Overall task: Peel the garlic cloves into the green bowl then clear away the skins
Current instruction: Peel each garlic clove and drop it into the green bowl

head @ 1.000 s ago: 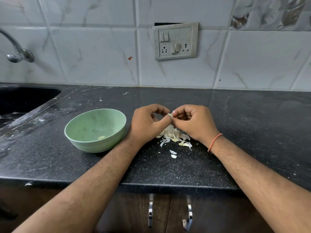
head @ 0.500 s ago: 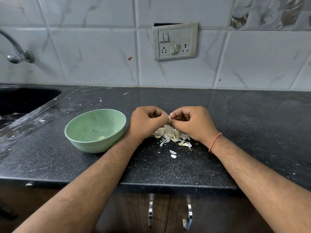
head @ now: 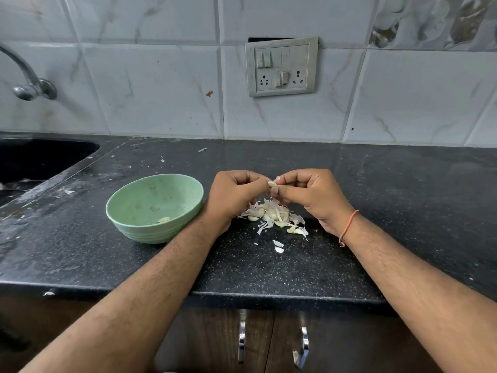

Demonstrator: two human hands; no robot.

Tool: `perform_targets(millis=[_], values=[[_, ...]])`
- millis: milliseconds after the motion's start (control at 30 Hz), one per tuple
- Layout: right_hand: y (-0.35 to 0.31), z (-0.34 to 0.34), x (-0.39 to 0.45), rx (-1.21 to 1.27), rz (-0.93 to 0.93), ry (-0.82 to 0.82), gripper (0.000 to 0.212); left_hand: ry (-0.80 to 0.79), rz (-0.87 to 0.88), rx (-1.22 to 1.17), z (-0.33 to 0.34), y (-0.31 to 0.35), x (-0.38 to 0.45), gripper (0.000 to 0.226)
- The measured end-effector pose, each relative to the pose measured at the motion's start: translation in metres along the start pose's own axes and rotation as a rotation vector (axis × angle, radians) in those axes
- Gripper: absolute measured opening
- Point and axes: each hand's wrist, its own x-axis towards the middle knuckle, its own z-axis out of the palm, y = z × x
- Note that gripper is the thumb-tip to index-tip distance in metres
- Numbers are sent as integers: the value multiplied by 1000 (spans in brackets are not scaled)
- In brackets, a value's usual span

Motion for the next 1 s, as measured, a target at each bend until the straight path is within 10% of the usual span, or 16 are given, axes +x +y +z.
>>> perform_targets(millis=[1000], values=[[-2,-2,-1,81,40,-42,17,-53,-6,-52,1,-3,-1,10]])
